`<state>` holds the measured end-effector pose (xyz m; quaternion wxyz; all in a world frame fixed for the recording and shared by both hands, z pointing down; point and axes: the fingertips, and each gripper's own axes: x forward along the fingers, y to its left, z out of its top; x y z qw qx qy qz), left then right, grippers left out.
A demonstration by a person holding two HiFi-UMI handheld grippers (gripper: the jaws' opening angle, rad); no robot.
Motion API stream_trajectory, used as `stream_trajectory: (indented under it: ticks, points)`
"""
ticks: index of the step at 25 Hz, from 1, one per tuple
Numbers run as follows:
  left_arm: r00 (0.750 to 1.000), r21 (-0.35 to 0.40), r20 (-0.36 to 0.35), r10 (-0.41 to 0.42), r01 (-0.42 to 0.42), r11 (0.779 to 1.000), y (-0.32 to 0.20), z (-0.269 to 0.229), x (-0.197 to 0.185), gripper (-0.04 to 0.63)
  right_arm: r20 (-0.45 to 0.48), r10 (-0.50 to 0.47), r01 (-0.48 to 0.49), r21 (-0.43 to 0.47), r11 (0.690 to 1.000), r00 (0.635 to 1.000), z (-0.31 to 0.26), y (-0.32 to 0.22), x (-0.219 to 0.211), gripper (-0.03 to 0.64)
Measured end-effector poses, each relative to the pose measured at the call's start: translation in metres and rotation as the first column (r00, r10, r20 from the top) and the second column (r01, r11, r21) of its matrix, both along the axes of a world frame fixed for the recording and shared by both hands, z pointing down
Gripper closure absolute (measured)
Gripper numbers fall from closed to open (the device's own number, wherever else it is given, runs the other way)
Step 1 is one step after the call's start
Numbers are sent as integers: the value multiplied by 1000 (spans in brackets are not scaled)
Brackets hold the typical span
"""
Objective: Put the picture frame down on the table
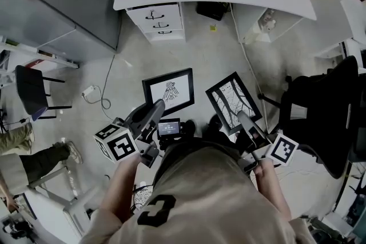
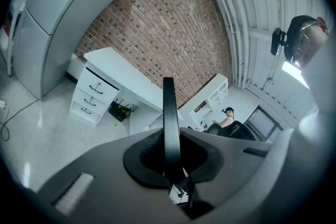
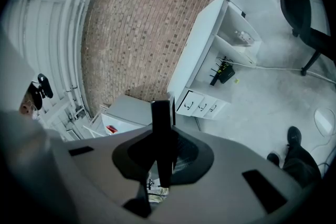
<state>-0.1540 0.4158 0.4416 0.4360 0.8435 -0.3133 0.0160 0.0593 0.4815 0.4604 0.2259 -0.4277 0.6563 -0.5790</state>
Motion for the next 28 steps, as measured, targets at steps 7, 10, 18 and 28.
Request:
stream_trajectory:
  ticks: [7, 10, 18, 28]
  points:
    - [999, 22, 32, -20, 19, 1000, -11, -11, 18, 572, 27, -37, 36, 48, 998, 999, -7, -17, 13, 589]
    - [998, 35, 49, -28, 26, 999, -17, -17, 31, 572, 28, -45, 43, 62, 997, 999, -8, -24, 28, 589]
    - [996, 105, 63, -64, 58, 993, -30, -48, 71, 572, 48, -45, 38, 125, 991, 998, -25, -40, 77, 589]
    - [983, 115, 56, -173, 166, 979, -23, -53, 97, 572, 37, -173, 167, 127, 978, 984, -25, -56, 104, 589]
